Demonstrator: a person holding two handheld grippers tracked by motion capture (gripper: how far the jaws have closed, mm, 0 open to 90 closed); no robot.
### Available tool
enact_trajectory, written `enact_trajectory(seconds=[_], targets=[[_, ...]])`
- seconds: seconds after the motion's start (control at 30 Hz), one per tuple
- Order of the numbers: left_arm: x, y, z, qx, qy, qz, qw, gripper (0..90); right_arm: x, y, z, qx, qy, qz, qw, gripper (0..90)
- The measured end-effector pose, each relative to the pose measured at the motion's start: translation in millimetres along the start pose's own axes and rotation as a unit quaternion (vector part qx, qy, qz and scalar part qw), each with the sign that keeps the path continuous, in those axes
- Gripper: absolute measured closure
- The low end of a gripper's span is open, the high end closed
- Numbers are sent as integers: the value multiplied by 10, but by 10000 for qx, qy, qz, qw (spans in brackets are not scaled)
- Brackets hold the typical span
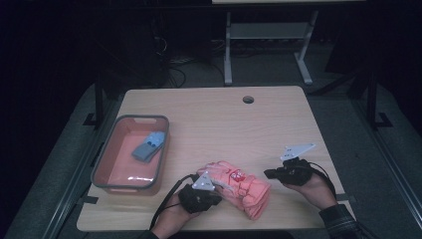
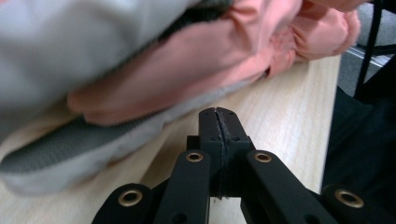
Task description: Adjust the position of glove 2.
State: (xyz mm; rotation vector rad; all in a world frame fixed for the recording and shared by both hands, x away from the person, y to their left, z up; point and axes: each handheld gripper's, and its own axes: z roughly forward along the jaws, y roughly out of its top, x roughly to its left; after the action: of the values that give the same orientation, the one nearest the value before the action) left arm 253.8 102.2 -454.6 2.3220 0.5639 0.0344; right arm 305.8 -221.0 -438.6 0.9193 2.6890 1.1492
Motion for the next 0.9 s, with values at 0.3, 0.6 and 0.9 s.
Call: enact_trajectory(seconds=[0.3,0.6,0.9], targets=[[214,71,39,23,199,-191,9996,895,81,-44,184,285,301,-154,9990,898],[413,165,54,21,283,-353,9990,895,221,-23,280,294,671,-370,9966,898],[573,271,117,2,316,-413,9986,895,345,8,331,298,902,-459,9944,898]])
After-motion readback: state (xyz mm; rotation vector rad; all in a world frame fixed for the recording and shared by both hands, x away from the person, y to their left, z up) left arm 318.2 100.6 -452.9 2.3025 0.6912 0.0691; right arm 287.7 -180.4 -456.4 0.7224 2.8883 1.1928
